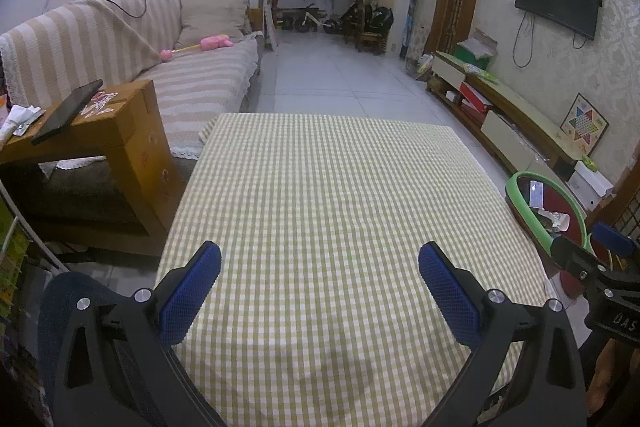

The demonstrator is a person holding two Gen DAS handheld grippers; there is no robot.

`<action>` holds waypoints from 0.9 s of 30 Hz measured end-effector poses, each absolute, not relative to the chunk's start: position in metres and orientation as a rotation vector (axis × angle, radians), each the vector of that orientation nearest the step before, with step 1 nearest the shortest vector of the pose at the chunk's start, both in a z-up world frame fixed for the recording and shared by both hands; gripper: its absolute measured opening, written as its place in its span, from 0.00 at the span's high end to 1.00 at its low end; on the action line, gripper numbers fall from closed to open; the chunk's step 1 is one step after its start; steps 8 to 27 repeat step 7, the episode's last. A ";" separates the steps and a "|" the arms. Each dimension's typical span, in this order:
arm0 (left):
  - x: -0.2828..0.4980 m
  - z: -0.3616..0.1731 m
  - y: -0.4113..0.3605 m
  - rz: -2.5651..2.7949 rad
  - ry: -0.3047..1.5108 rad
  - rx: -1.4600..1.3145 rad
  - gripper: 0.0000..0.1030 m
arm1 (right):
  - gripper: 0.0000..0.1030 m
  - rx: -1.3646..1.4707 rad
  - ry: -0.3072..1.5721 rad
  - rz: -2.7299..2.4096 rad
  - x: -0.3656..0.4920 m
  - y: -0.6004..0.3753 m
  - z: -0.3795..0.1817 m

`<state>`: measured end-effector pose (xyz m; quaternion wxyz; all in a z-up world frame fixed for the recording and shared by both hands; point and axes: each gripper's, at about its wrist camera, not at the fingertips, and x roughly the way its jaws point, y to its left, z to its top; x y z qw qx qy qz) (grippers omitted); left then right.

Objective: Collect trash

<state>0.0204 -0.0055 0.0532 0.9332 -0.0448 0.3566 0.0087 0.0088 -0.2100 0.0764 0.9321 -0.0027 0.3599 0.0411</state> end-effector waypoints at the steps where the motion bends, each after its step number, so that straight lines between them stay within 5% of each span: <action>1: 0.022 0.052 -0.006 0.022 0.737 -0.088 0.08 | 0.05 -0.006 0.738 0.085 0.009 -0.210 0.076; 27: 0.023 0.051 -0.005 0.040 0.745 -0.080 0.08 | 0.05 -0.004 0.740 0.086 0.010 -0.210 0.076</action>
